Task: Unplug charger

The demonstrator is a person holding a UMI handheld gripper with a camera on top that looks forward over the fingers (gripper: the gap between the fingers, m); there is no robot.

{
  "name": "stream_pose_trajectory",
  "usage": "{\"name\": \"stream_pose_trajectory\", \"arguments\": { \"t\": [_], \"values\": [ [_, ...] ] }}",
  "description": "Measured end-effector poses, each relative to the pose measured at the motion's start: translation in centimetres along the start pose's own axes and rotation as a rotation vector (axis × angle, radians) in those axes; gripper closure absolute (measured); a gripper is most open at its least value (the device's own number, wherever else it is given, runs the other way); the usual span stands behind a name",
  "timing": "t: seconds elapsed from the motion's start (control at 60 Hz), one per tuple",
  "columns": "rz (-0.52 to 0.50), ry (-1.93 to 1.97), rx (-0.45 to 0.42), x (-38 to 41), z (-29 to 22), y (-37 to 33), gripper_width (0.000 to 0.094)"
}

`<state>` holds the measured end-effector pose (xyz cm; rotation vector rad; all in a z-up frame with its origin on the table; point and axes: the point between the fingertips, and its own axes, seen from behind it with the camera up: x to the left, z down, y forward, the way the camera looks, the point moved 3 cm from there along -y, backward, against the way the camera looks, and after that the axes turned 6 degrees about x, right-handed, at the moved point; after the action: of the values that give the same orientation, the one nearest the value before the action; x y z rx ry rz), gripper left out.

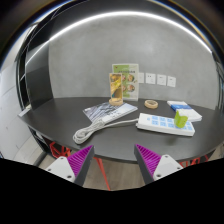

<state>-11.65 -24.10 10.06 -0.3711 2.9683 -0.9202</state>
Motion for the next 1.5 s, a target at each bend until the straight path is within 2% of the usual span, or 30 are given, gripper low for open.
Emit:
{"name": "stream_pose_trajectory", "arguments": {
  "t": [0.133,0.267,0.567,0.767,1.0,1.067,1.083,1.1,1.117,1.15,1.333,1.5],
  "values": [
    [0.081,0.018,-0.035,-2.2,-1.3,0.0,0.0109],
    [0.143,0.035,-0.022,-5.3,-1.8,0.1,0.0107],
    [0.233,0.079,-0.024,-18.9,-1.7,3.7,0.0107],
    [0.251,0.054,-0.047,-27.5,-3.5,8.8,0.0114],
    [0.232,0.12,-0.115,-31.5,-7.4,13.9,0.0125],
    [0.244,0.114,-0.128,-32.0,-7.9,14.7,0.0182],
    [0.251,0.109,-0.123,-32.2,-7.8,14.8,0.0159],
    [0.263,0.105,-0.117,-32.5,-7.7,15.0,0.0221],
    [0.265,0.099,-0.113,-32.5,-7.7,15.1,0.0238],
    [0.25,0.104,-0.113,-32.3,-7.5,15.6,0.0412],
    [0.318,0.183,-0.199,-32.4,-7.5,15.1,0.0457],
    [0.37,0.174,-0.202,-32.5,-7.7,15.2,0.0587]
  ]
}}
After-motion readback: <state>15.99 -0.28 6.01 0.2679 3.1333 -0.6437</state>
